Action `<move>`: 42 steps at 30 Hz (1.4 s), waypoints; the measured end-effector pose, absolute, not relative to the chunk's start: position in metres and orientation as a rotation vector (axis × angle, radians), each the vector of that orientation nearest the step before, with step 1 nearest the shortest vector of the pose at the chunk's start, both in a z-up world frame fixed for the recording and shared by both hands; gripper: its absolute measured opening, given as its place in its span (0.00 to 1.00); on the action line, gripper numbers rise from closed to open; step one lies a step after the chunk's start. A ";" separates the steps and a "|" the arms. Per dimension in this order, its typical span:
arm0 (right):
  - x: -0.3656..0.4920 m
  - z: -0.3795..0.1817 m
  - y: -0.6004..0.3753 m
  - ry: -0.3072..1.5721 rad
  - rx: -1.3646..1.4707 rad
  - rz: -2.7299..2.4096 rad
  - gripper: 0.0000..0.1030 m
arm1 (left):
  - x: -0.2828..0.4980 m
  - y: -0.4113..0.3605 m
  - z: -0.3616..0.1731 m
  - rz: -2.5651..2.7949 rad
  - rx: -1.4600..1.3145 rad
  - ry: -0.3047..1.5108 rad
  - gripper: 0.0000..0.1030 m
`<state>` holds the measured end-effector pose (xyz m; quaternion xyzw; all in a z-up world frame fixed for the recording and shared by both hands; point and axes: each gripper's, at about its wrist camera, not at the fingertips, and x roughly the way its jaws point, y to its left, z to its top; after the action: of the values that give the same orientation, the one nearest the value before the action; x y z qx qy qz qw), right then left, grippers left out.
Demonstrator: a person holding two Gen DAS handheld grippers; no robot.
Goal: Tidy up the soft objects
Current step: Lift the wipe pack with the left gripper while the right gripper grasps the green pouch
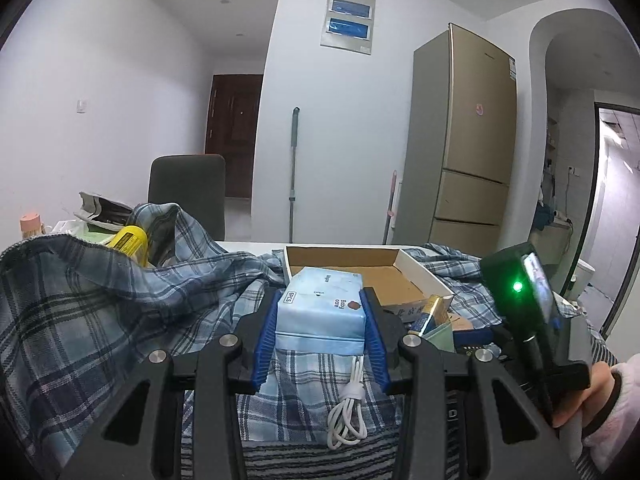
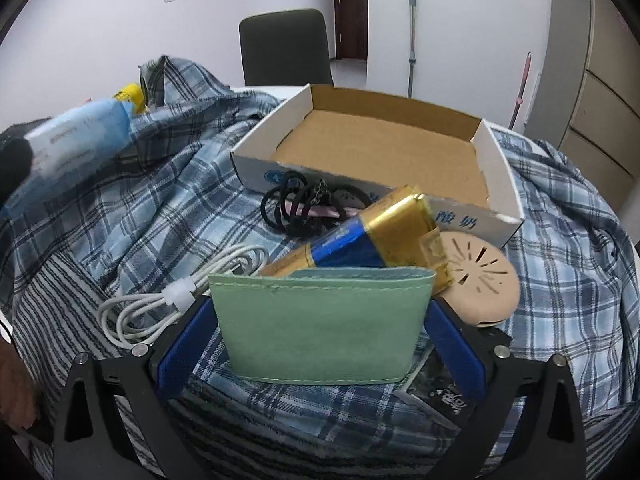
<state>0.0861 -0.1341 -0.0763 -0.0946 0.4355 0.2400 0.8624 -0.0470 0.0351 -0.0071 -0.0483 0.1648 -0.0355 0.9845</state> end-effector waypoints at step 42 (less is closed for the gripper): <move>0.077 0.073 -0.177 0.384 -0.110 0.427 0.94 | -0.045 -0.014 0.089 -0.036 0.023 0.054 0.41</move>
<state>0.0772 -0.1765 0.0733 -0.0543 0.1893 0.2105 0.9575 -0.0448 -0.0143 0.0892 0.0114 0.0270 -0.0182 0.9994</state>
